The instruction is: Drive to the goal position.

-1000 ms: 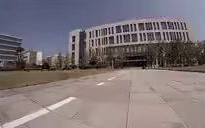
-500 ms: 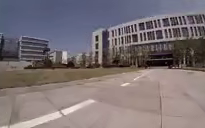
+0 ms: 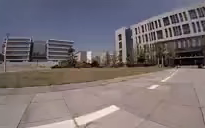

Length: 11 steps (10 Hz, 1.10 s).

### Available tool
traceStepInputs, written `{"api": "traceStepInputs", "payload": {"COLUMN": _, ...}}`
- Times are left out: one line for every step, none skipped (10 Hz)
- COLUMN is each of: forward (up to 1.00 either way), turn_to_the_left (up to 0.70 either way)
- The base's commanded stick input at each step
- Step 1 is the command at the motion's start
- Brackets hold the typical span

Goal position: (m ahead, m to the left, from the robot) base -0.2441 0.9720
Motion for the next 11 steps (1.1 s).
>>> {"api": "traceStepInputs", "payload": {"forward": 0.70, "turn_to_the_left": 0.35}}
{"api": "traceStepInputs", "payload": {"forward": 0.70, "turn_to_the_left": 0.35}}
{"api": "traceStepInputs", "payload": {"forward": 0.70, "turn_to_the_left": 0.35}}
{"api": "traceStepInputs", "payload": {"forward": 0.70, "turn_to_the_left": 0.35}}
{"api": "traceStepInputs", "payload": {"forward": 0.70, "turn_to_the_left": 0.35}}
{"api": "traceStepInputs", "payload": {"forward": 0.70, "turn_to_the_left": 0.35}}
{"api": "traceStepInputs", "payload": {"forward": 0.70, "turn_to_the_left": 0.22}}
{"api": "traceStepInputs", "payload": {"forward": 0.70, "turn_to_the_left": 0.00}}
{"api": "traceStepInputs", "payload": {"forward": 0.70, "turn_to_the_left": 0.00}}
{"api": "traceStepInputs", "payload": {"forward": 0.70, "turn_to_the_left": 0.00}}
{"api": "traceStepInputs", "payload": {"forward": 0.70, "turn_to_the_left": 0.00}}
